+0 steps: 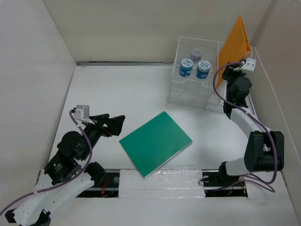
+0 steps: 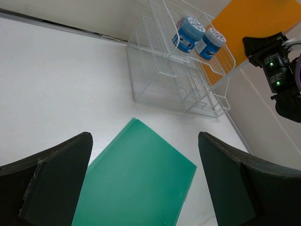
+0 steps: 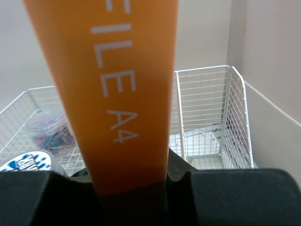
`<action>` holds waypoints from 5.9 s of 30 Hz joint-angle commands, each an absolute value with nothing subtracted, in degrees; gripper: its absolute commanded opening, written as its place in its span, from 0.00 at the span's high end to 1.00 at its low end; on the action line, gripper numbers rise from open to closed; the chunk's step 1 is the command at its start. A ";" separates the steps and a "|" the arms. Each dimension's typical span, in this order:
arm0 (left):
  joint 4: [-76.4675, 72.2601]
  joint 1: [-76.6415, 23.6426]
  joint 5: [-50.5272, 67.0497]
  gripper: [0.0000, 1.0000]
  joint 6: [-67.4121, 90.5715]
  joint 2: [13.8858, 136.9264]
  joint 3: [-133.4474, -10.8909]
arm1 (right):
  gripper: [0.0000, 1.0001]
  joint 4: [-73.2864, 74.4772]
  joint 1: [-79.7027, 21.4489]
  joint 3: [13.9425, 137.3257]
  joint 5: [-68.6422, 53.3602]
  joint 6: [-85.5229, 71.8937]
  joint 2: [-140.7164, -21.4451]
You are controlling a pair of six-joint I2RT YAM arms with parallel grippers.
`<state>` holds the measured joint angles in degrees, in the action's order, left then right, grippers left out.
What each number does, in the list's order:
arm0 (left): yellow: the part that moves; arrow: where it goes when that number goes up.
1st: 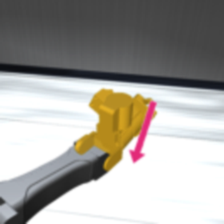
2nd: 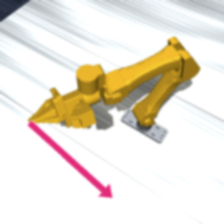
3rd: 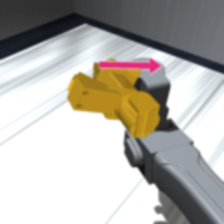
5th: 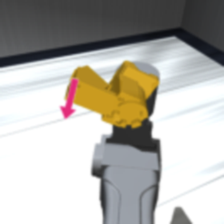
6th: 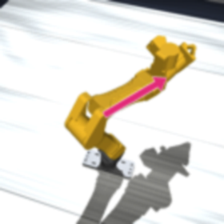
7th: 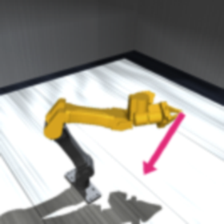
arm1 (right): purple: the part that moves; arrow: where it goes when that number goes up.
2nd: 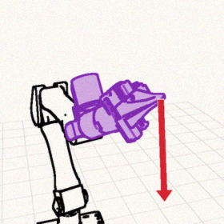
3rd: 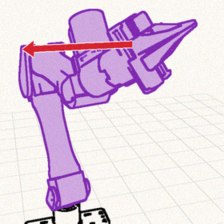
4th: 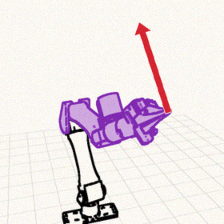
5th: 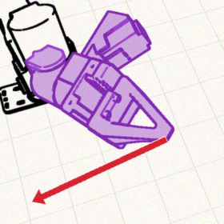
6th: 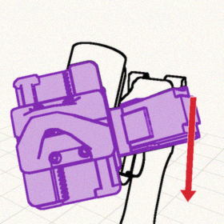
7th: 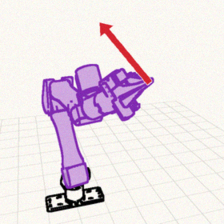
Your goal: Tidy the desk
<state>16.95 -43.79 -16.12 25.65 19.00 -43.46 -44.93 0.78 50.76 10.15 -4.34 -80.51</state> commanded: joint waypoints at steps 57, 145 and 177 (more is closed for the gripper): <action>13.62 -43.95 -14.50 0.11 23.12 22.76 -42.98 | 0.34 -65.49 -3.87 42.10 24.44 -4.12 -94.31; -27.95 -36.65 6.68 0.41 39.28 70.84 -11.26 | 0.57 -11.42 -59.41 19.86 19.86 -69.87 -78.12; -31.97 -34.01 5.98 0.04 39.81 65.82 -17.40 | 1.00 1.40 -53.88 23.55 27.54 -32.17 -39.64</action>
